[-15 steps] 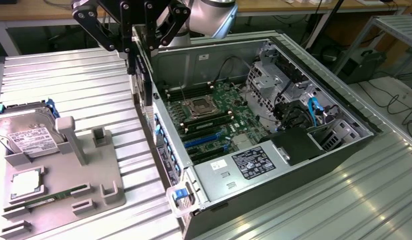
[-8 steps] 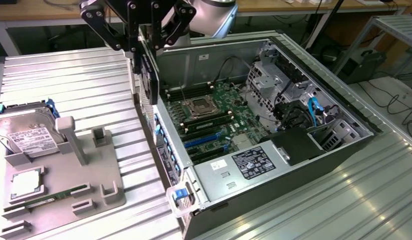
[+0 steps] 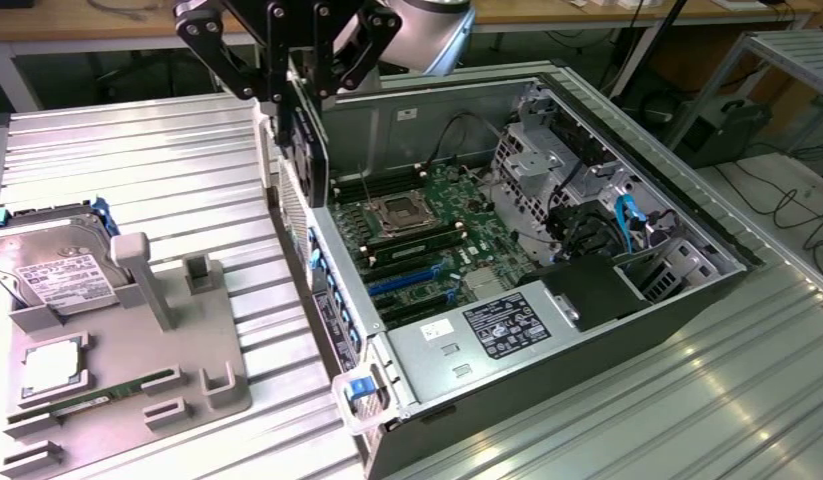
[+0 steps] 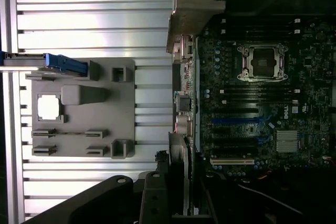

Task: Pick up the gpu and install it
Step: 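Pick up the gpu and move the gpu toward the slot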

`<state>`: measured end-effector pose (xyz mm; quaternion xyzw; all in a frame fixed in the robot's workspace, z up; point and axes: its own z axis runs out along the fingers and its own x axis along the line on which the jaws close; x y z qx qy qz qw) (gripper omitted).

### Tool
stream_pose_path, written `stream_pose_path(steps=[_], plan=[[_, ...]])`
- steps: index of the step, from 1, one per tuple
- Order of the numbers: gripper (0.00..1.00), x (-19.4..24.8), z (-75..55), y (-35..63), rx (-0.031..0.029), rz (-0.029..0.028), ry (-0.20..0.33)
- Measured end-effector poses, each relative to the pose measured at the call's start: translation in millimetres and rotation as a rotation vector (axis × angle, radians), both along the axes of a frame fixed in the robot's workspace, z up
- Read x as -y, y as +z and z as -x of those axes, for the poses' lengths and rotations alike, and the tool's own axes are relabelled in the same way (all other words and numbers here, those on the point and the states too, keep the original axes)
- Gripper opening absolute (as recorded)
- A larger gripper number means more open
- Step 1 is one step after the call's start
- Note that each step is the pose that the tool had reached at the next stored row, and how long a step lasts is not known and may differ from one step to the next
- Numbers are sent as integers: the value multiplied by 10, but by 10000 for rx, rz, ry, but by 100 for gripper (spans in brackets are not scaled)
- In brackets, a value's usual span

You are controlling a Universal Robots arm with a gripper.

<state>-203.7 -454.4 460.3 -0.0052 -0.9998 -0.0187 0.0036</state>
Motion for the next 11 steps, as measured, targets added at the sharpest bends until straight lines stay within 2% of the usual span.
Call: stream_pose_path(steps=[11], plan=[[27,0,-119,-1,0,0,0]])
